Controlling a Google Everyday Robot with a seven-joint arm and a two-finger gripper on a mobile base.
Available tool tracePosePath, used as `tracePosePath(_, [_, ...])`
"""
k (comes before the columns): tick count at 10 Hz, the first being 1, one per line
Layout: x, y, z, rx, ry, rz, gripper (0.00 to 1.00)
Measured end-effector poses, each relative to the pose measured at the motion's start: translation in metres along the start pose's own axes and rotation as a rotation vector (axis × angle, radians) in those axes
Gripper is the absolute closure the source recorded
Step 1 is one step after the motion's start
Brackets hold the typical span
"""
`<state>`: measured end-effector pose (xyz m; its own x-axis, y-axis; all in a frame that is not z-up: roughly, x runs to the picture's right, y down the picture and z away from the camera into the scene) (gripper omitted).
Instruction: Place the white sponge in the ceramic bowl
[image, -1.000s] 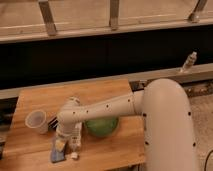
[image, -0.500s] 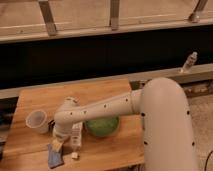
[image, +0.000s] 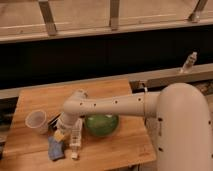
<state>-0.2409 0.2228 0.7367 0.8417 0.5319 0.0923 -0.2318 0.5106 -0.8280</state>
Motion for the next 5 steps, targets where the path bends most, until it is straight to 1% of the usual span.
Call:
tracePosePath(1, [-0.002, -0.009, -0.013, 0.013, -0.011, 0.011, 1.0])
tracePosePath(3, [-0.004, -0.026, -0.042, 0.053, -0.03, 0.032, 1.0])
tracePosePath(5, [0.0, -0.047, -0.082, 0.117, -0.048, 0.072, 1.0])
